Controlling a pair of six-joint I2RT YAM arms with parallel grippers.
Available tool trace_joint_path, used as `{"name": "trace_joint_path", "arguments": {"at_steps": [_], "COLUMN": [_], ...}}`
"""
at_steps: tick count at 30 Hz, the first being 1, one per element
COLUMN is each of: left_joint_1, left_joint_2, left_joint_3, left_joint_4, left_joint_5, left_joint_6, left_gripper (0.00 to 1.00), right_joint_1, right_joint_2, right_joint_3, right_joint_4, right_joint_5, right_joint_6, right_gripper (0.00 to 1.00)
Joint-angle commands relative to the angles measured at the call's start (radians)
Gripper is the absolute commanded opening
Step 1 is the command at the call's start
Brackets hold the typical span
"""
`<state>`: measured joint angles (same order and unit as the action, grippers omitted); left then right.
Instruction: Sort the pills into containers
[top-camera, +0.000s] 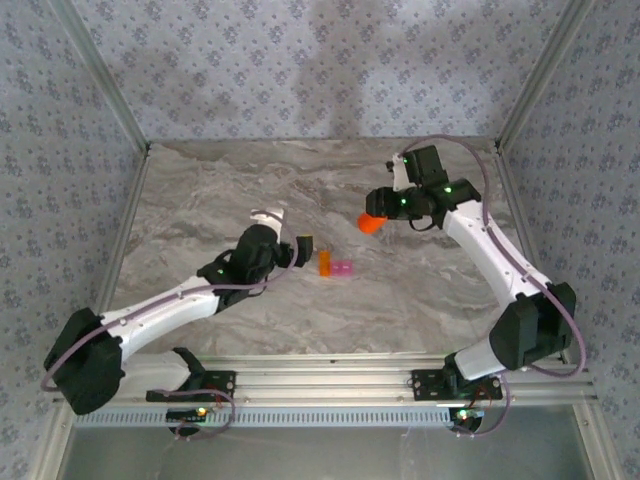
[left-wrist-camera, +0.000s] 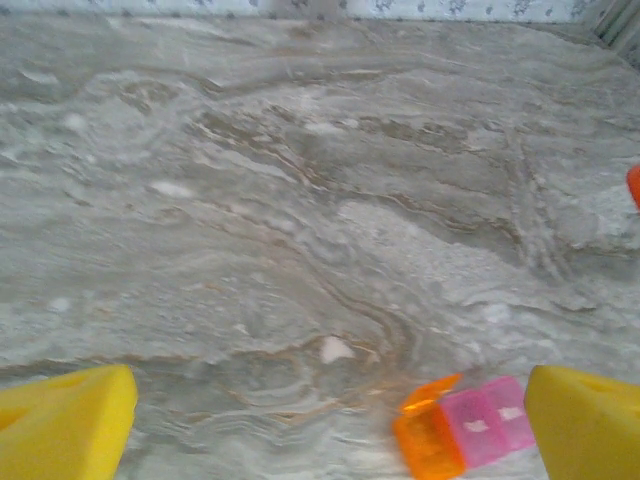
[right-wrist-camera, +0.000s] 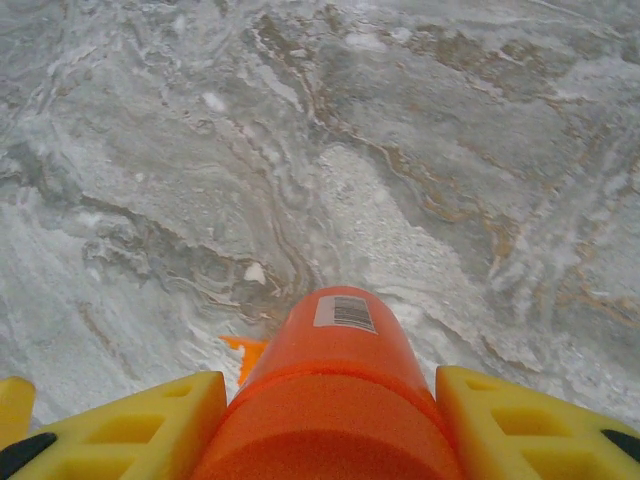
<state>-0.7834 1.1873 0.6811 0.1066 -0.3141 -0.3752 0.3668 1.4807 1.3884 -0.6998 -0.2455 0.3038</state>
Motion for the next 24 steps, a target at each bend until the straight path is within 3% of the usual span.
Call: {"name": "trace_joint_path", "arguments": {"at_steps": [1, 9, 14, 24], "left_joint_1": [0.007, 0.008, 0.006, 0.003], "left_joint_2": [-0.058, -0.2, -0.243, -0.166], "left_joint_3": [-0.067, -0.286, -0.336, -0.339], "left_joint_4": [0.073, 0.333, 0.381, 0.546], "left_joint_5": [0.0, 0.064, 0.117, 0.263], "left_joint_6": [0.153, 0.326, 0.358, 0.422], "left_gripper": [0.99, 0.99, 0.99, 0.99], "right_joint_1": [0.043, 0.132, 0.165, 0.165], "right_joint_2": [0.045, 0.128, 0.162, 0.233], "right_joint_3": [0.076, 0.156, 0.201, 0.386], "right_joint_4": [-0.033, -0.07, -0.105, -0.236], "right_joint_5": [-0.025, -0.022, -0.049, -0.113], "right_joint_6": [0.008, 0.0, -0.012, -0.054], "right_gripper": [0.45, 0.45, 0.45, 0.45]}}
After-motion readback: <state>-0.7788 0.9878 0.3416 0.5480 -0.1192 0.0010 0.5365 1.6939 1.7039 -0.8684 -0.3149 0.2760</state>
